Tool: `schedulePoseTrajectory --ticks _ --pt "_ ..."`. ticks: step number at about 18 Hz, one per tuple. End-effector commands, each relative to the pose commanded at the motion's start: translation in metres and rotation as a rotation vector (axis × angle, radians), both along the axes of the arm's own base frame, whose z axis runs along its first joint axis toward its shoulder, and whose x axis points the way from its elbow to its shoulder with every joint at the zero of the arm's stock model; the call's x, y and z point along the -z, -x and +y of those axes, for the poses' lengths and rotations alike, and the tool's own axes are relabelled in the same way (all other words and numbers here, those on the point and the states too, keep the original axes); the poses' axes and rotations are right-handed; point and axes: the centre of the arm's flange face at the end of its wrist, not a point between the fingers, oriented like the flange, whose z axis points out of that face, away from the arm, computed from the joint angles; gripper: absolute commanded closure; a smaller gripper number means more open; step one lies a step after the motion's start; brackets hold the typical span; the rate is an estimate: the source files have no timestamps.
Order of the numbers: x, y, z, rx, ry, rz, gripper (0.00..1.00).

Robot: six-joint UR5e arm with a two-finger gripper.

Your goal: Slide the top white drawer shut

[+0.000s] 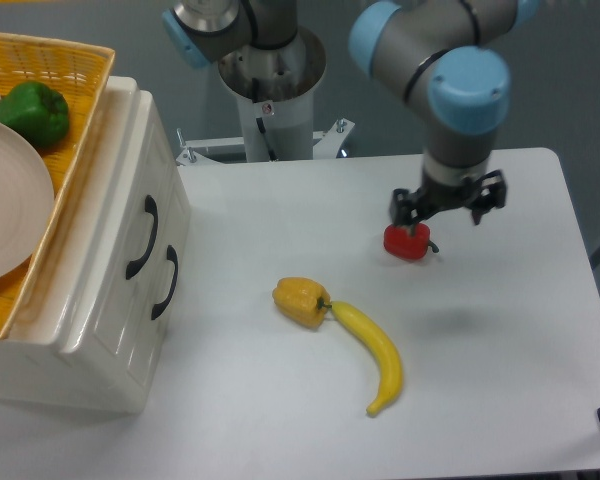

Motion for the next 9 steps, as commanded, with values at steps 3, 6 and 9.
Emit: schedulePoseTrajectory --ticks 3,6,9 --pt "-0.002 0.016 -0.026 0.030 0.004 -0.004 0.00" --pt "-0.005 0.022 -0.033 0.135 0.010 0.002 0.00" --pt "-0.002 0.028 -0.039 0.211 0.019 -0.006 0.00"
